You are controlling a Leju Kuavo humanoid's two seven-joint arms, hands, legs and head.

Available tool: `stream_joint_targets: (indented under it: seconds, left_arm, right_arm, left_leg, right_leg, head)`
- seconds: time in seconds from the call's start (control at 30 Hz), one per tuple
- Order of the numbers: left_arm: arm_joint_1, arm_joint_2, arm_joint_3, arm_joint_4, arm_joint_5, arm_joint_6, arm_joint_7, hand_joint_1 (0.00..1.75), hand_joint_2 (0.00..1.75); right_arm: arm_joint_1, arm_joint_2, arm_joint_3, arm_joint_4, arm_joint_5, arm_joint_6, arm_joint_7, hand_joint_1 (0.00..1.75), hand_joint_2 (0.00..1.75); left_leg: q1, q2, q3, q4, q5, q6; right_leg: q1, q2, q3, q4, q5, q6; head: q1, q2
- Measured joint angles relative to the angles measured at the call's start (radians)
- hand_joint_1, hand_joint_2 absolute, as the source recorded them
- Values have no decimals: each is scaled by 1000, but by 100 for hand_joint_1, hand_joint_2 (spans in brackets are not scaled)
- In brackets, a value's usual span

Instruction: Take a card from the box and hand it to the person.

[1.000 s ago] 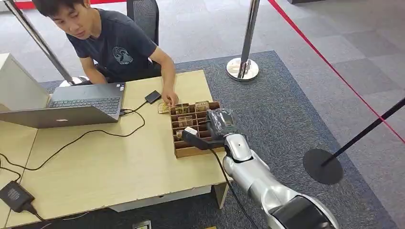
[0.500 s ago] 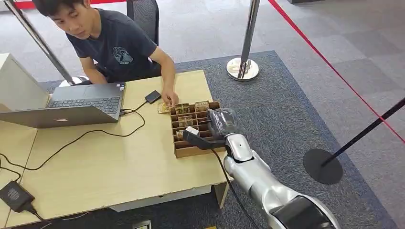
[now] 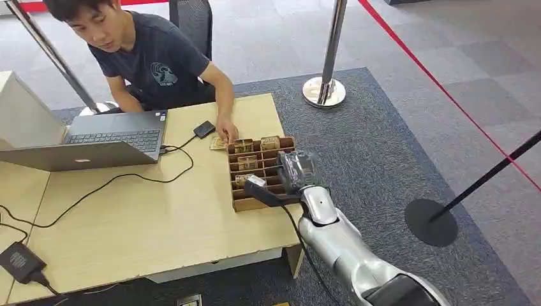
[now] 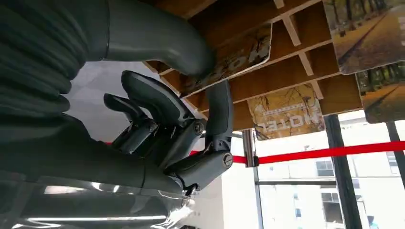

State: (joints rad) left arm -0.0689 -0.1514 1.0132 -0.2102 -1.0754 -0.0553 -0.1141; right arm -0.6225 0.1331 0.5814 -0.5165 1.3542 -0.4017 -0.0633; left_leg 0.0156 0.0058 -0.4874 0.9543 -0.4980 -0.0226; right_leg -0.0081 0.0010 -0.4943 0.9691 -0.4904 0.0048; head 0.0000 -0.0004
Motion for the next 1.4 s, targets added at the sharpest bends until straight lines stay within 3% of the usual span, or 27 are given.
stream_joint_targets:
  seconds: [0.63, 1.4]
  left_arm:
    - [-1, -2, 0, 0, -13, -4, -4, 0, 0]
    - [-2, -5, 13, 0, -9, -3, -12, 0, 0]
  right_arm:
    - [39, -32, -44, -125, 48, 22, -15, 175, 175]
    - [150, -126, -45, -500, 55, 73, -35, 175, 175]
  left_leg:
    - [0, 0, -1, 0, 0, 0]
    - [0, 0, -3, 0, 0, 0]
  right_leg:
    - [0, 0, -1, 0, 0, 0]
    - [0, 0, -3, 0, 0, 0]
  head:
    - [0, 0]
    - [0, 0]
